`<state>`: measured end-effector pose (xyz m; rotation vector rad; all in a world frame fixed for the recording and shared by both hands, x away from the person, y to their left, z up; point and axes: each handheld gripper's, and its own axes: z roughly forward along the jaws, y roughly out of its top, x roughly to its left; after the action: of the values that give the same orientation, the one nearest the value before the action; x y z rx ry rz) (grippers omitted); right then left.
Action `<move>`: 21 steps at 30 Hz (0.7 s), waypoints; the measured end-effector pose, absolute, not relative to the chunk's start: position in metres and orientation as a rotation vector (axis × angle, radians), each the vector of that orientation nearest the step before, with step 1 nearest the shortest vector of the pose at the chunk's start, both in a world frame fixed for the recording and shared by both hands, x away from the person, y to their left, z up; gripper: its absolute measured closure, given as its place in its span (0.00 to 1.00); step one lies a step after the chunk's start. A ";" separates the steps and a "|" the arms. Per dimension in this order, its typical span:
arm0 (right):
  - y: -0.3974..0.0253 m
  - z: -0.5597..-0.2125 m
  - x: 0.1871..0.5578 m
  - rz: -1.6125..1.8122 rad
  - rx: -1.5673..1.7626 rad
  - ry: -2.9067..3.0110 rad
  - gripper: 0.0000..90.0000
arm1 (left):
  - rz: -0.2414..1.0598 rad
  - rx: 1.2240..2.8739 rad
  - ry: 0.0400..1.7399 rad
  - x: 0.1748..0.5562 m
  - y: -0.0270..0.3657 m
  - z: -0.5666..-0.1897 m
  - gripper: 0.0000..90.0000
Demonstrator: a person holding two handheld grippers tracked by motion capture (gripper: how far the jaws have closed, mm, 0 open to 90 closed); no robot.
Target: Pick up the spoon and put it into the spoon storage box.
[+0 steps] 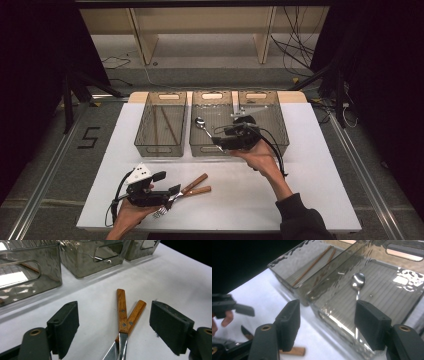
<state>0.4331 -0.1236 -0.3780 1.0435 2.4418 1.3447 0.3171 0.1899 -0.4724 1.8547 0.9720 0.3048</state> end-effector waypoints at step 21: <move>-0.167 -0.410 0.365 1.446 0.956 2.411 0.37 | 0.254 1.944 1.012 0.332 0.182 -0.462 0.26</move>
<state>0.3649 -0.1674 -0.4098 0.9564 2.4110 1.4456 0.3318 0.1825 -0.4625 1.9438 1.0125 0.2538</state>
